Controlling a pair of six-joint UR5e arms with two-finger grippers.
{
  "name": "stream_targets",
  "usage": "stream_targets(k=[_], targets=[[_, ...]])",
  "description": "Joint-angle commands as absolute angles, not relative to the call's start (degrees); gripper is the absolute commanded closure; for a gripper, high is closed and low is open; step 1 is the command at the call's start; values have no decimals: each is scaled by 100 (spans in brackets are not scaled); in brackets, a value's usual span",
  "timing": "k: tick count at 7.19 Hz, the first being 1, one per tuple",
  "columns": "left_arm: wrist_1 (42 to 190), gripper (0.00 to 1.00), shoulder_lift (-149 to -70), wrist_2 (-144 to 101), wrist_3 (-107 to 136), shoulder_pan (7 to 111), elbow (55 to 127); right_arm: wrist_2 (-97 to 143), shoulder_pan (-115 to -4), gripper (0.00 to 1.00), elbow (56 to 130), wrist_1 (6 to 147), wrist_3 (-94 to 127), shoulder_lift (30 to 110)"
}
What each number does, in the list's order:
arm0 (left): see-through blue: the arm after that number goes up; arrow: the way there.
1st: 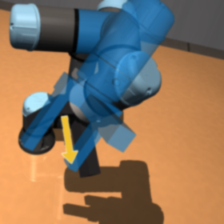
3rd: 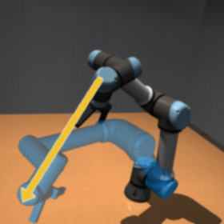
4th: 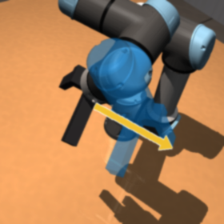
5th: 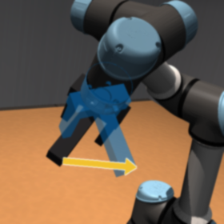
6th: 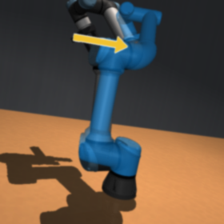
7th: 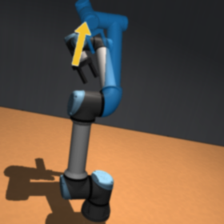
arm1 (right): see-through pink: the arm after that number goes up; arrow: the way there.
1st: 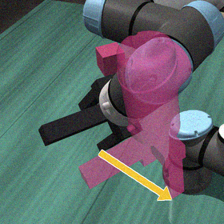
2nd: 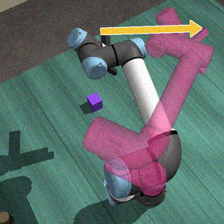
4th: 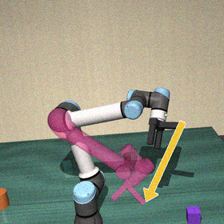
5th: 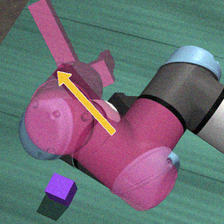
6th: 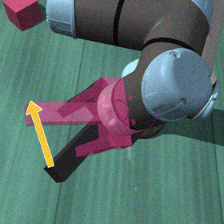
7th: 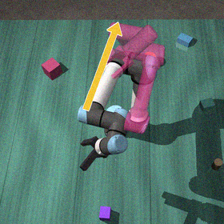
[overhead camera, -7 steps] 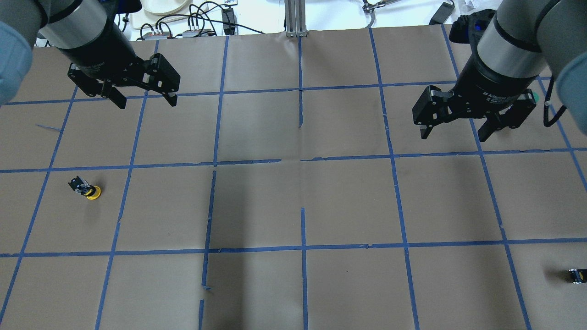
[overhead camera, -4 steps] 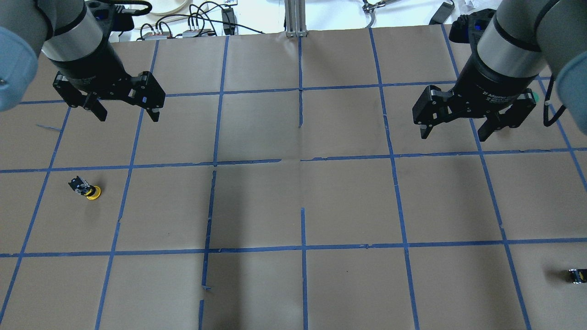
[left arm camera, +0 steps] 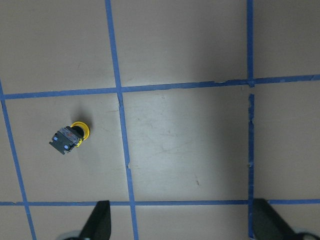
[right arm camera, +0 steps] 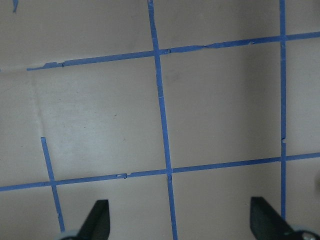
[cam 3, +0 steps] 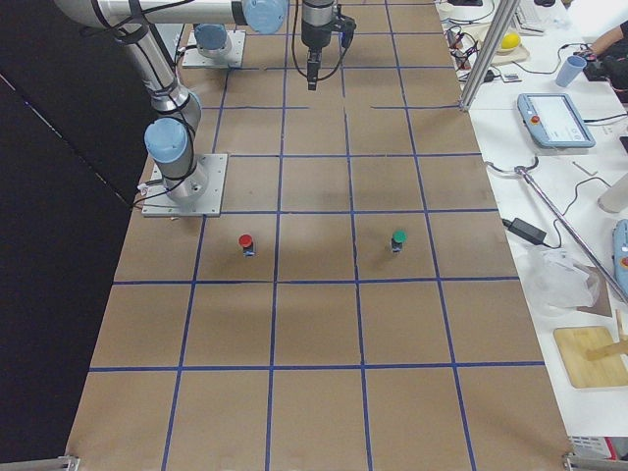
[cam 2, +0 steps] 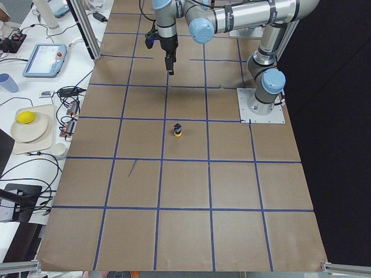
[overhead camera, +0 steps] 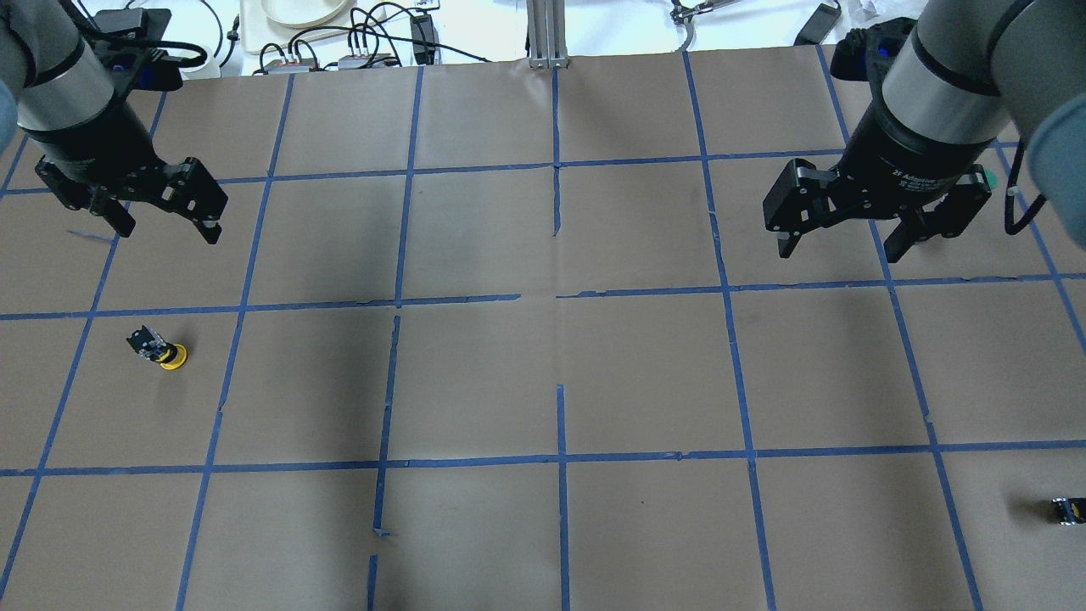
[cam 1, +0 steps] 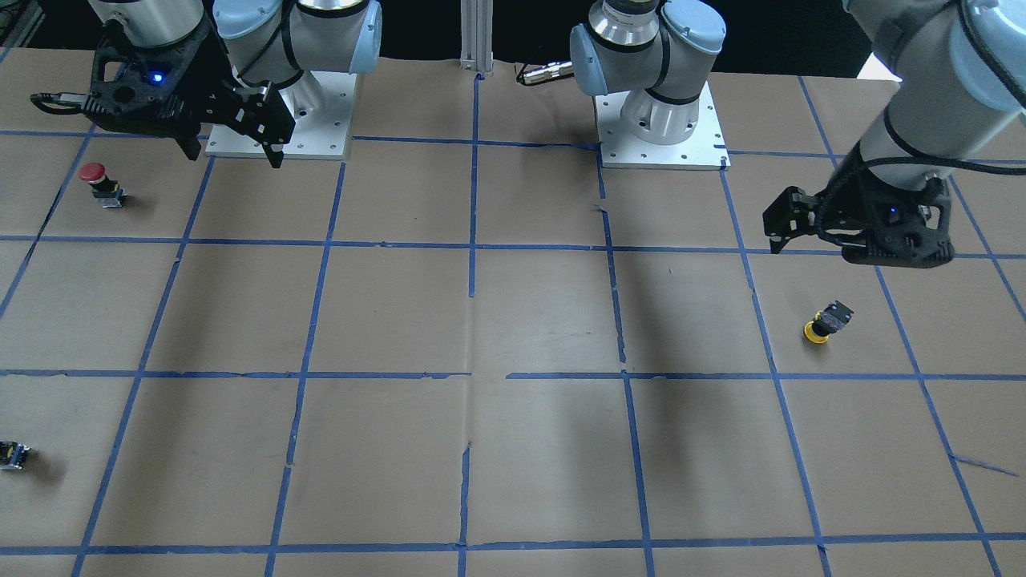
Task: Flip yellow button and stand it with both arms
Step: 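Move the left gripper over the yellow button lying on its side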
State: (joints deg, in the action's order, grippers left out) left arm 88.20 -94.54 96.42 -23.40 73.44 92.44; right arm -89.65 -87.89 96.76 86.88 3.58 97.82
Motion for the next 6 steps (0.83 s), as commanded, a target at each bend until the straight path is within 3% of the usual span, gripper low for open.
stream_targets(k=[1,6], targets=[[8502,6,-9659,9615,-3826,6629,9482,-8965,-8789,0,9677,8692,360,9782],[6633,6,-10221,9141,-7184,5477,10561,-8956,-8789,0,9677,8692,369,9782]])
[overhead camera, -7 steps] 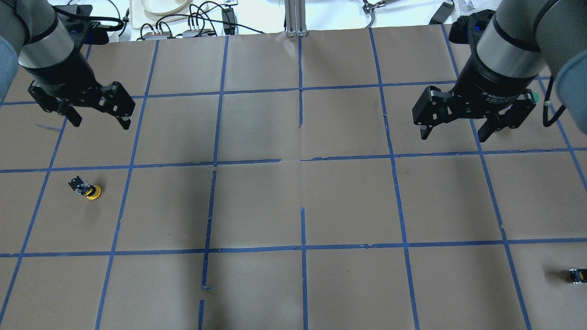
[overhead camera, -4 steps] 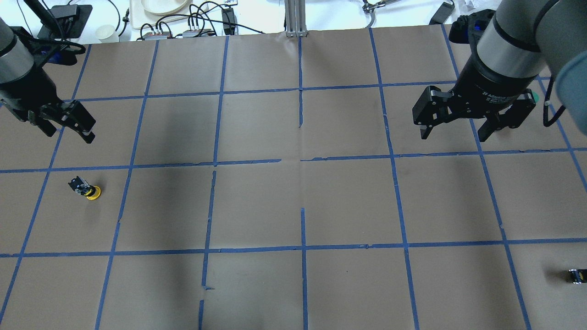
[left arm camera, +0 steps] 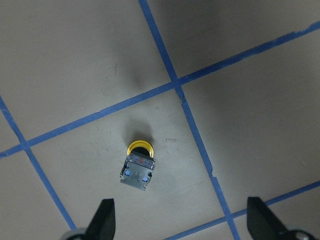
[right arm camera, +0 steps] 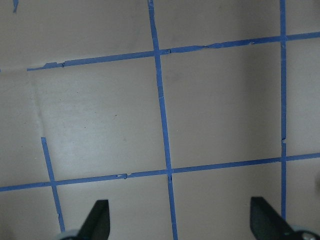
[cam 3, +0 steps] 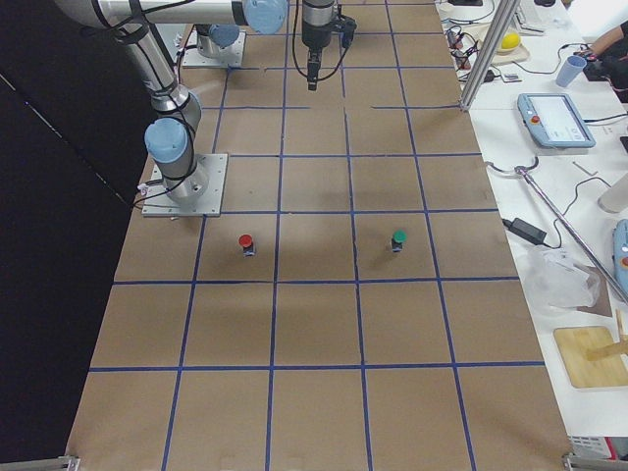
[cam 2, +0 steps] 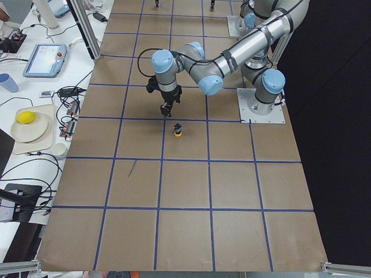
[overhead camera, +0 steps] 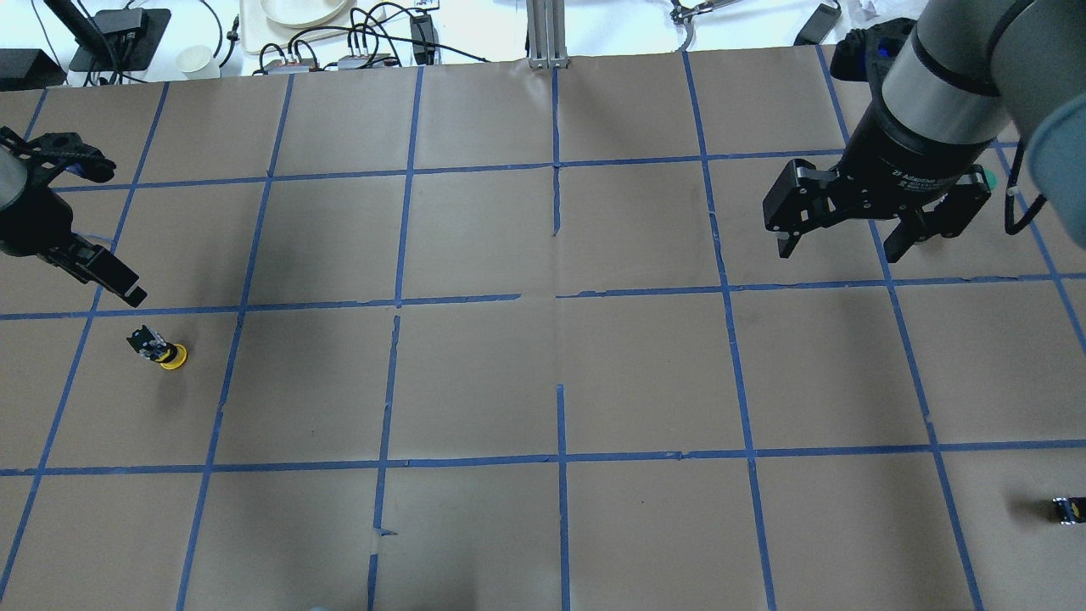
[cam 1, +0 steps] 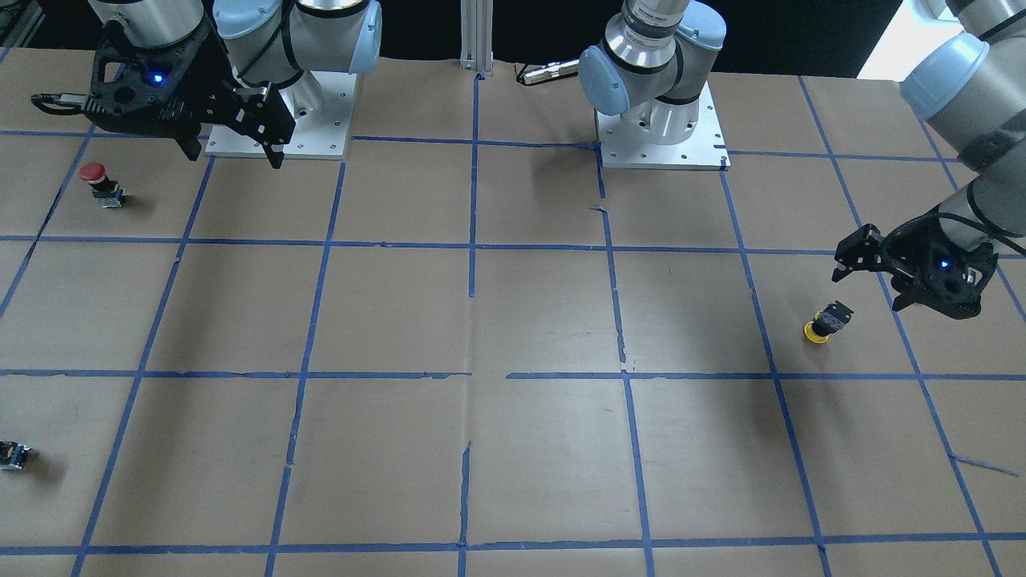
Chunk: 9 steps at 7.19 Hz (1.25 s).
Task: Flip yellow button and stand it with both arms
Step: 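Lower the left gripper and close it on the yellow button's body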
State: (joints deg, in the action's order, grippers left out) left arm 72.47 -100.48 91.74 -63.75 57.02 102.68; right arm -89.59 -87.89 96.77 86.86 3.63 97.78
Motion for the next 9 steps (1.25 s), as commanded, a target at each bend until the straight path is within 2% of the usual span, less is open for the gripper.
stream_targets(k=[1,3,9], targets=[[6122,6,-10239,9141,-7424,5441,10912,-8956,-8789,0,9677,8675,395,9791],[5775,7,-10292,9141,-7462,5440,11249,-8965,-8789,0,9677,8657,404,9791],[5599,8,-10503,9141,-7761,5458,11276,-8965,-8789,0,9677,8657,404,9782]])
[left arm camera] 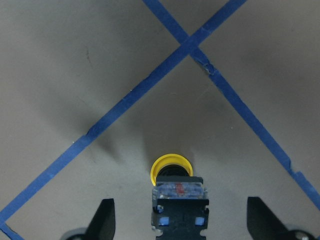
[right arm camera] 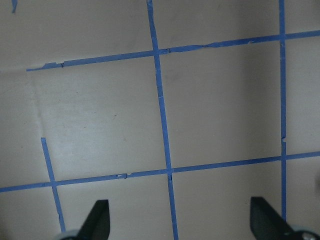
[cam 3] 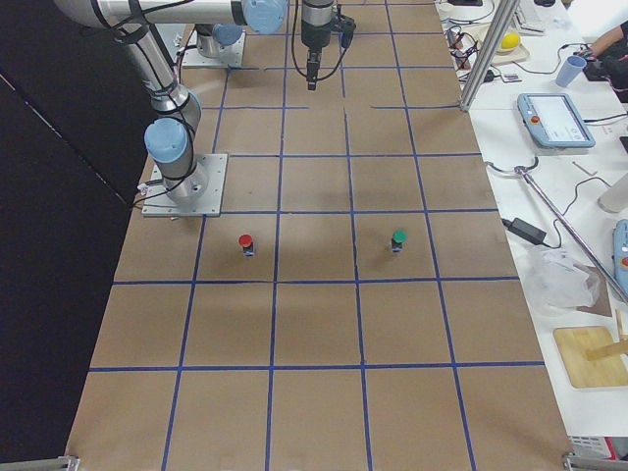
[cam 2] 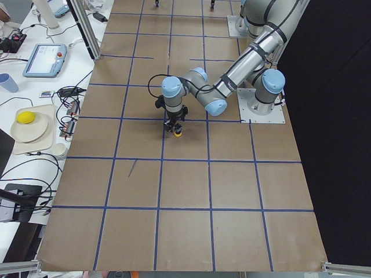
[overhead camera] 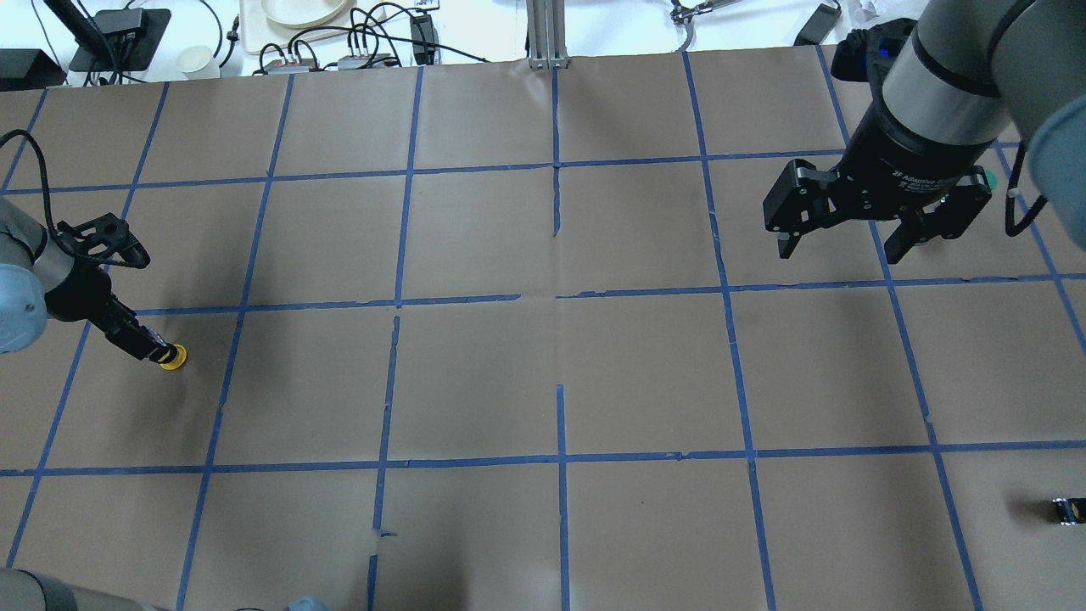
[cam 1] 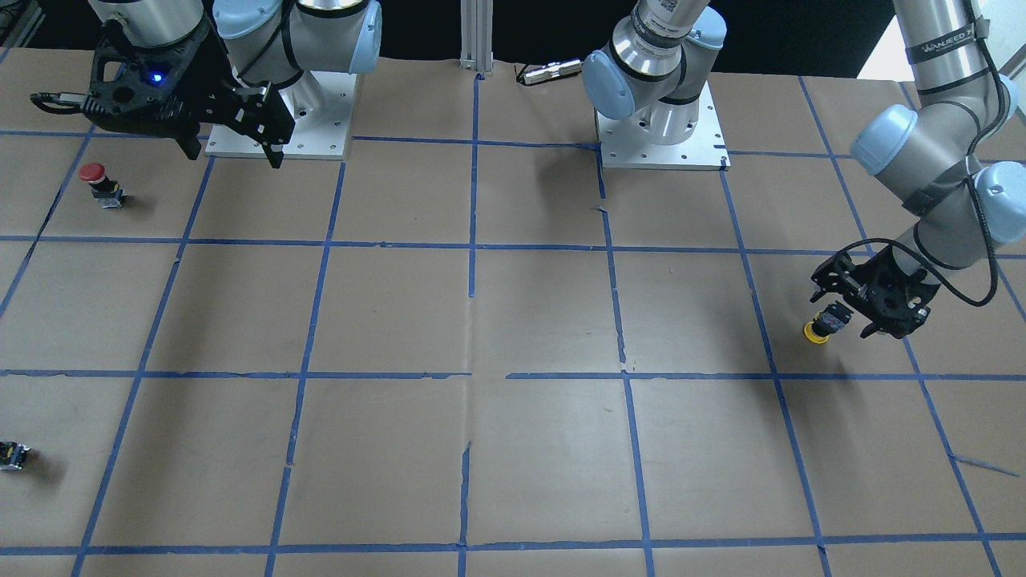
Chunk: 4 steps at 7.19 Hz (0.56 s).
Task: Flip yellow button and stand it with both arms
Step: 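Lower the left gripper and close it on the yellow button's body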
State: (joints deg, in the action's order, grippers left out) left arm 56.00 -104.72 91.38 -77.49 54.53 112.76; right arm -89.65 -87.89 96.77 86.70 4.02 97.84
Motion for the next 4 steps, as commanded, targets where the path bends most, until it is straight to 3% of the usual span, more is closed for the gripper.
stream_targets(k=[1,4], targets=[[5607,10,-10503,9141,-7778,5467,11276,-8965,-8789,0,9677,8675,404,9782],[5607,24,-10494,9184,-7849,5493,11259,-8965,-8789,0,9677,8692,404,9782]])
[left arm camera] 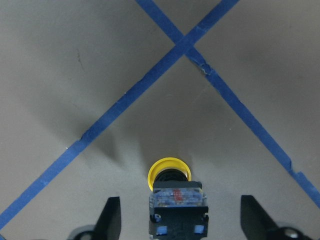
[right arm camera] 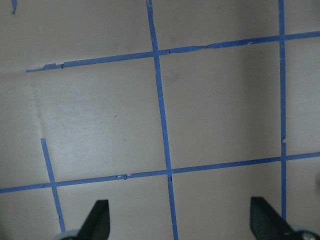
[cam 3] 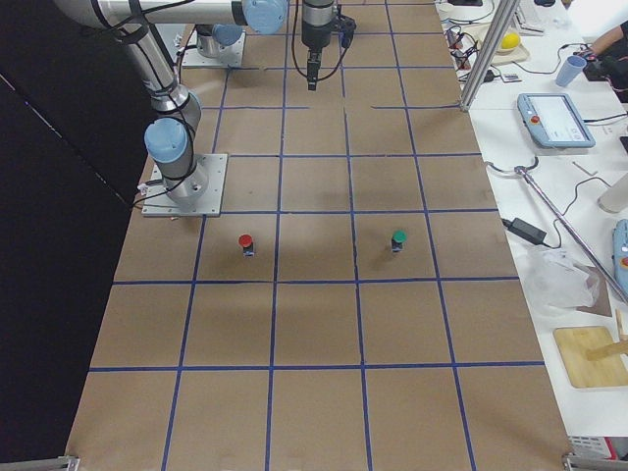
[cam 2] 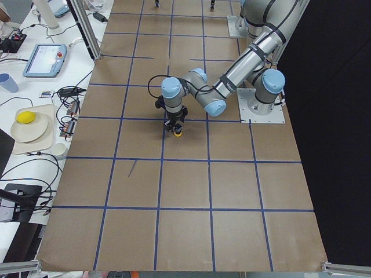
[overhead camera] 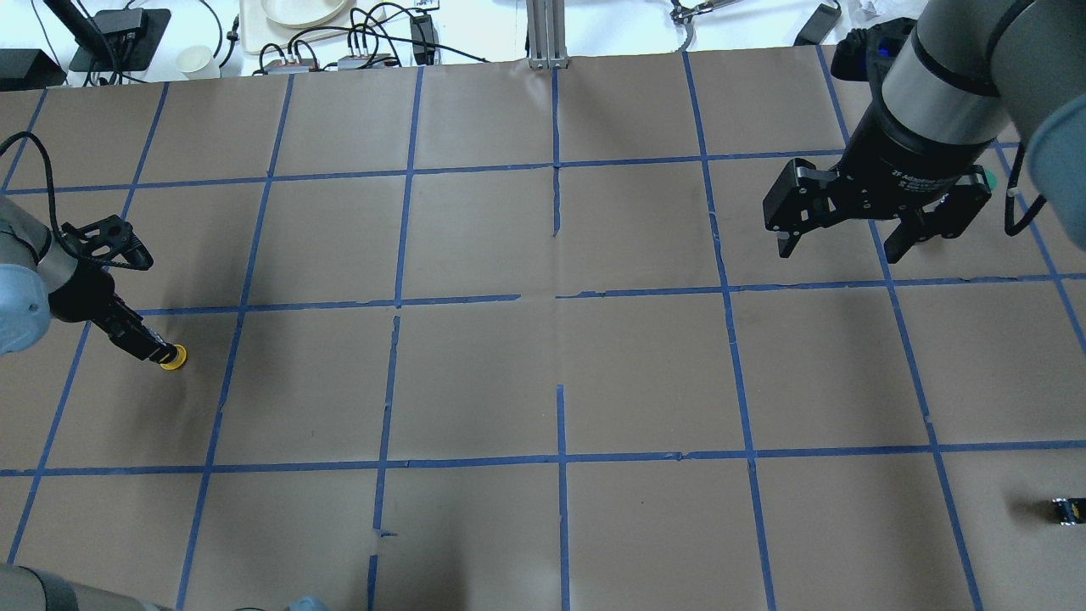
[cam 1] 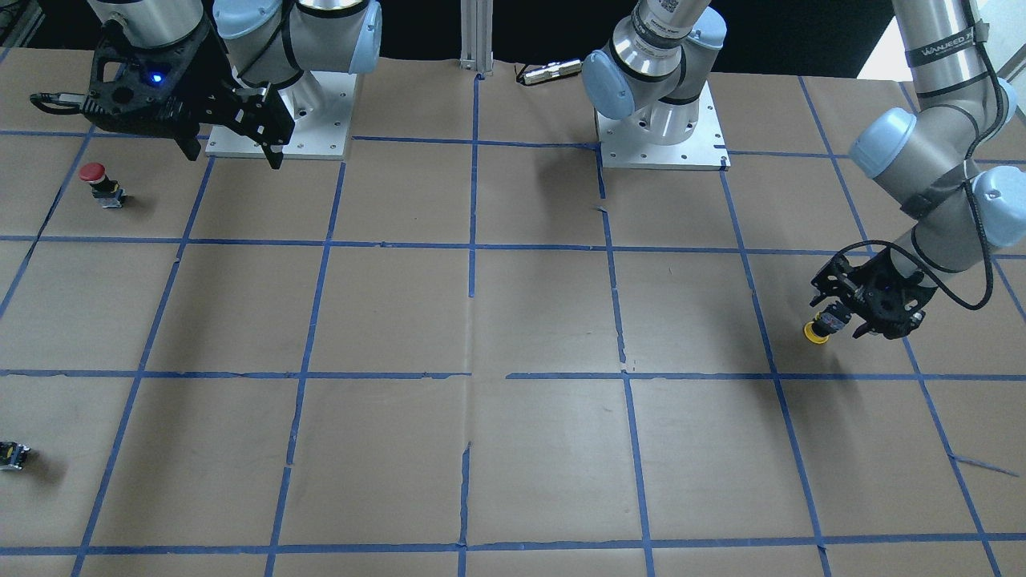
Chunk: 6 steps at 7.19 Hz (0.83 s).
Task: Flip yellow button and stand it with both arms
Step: 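Lower the left gripper and close it on the yellow button's body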
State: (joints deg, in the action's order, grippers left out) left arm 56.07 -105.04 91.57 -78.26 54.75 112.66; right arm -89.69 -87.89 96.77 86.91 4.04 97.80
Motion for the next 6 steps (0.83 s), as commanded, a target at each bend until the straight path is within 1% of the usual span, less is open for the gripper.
stream_targets(k=[1,2,5,6], targets=[[5599,39,-10503,9202,-7892,5493,11241,-8965,-8789,0,9677,8666,413,9782],[5529,60,-10512,9202,-7910,5493,11250,-8974,-8789,0,9677,8649,413,9782],[5624,88,-10433,9211,-7867,5571,11163,-8913,-8789,0,9677,8658,483,9773],[6008,90,-10137,9176,-7805,5859,10953,-8877,-8789,0,9677,8666,675,9765]])
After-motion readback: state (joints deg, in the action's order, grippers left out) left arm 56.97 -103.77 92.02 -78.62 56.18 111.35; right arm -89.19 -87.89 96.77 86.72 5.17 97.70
